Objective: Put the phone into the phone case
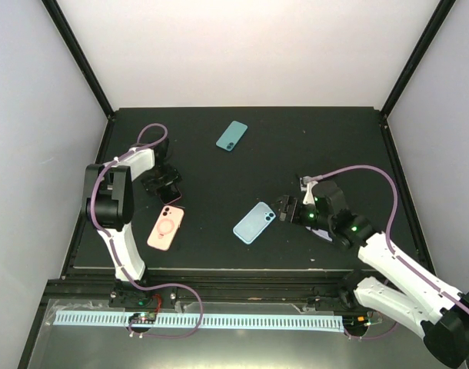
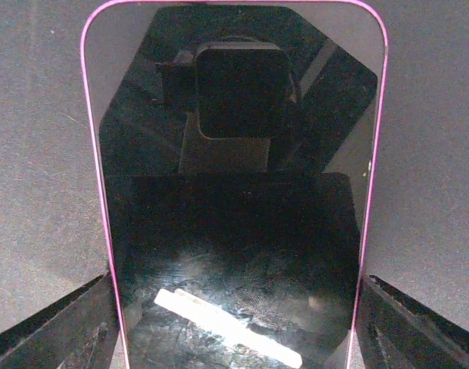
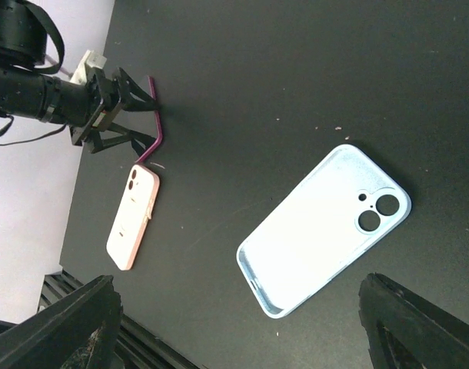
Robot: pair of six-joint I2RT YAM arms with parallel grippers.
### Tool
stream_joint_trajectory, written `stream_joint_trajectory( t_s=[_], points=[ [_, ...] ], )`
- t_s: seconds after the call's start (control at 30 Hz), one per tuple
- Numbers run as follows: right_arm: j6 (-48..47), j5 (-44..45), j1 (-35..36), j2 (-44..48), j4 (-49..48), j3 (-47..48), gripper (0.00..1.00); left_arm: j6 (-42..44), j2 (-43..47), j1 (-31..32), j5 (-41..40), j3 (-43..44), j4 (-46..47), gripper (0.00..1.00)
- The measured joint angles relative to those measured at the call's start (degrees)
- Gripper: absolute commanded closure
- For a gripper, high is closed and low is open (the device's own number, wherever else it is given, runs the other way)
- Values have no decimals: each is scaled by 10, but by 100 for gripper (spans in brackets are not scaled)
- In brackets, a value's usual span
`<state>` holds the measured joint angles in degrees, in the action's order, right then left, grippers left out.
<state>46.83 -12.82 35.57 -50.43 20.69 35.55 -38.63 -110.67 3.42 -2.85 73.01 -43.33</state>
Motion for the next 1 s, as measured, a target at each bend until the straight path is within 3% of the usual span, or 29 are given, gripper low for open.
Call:
stream_joint_trajectory(
  t_s=[0.3,0.5,0.77,1.0],
  points=[
    [-8,10,0,1,13,2,16,9,2,0,2,-2,2,31],
    [-77,20,0,-76,50,64,18,28,17,0,21,-19,11,35],
    [-256,49,0,-213,86,193,27,52,47,0,71,-41,20,37],
    [-450,-7,0,-282,67,213,37,56,98,0,121,-66,39,38]
  ],
)
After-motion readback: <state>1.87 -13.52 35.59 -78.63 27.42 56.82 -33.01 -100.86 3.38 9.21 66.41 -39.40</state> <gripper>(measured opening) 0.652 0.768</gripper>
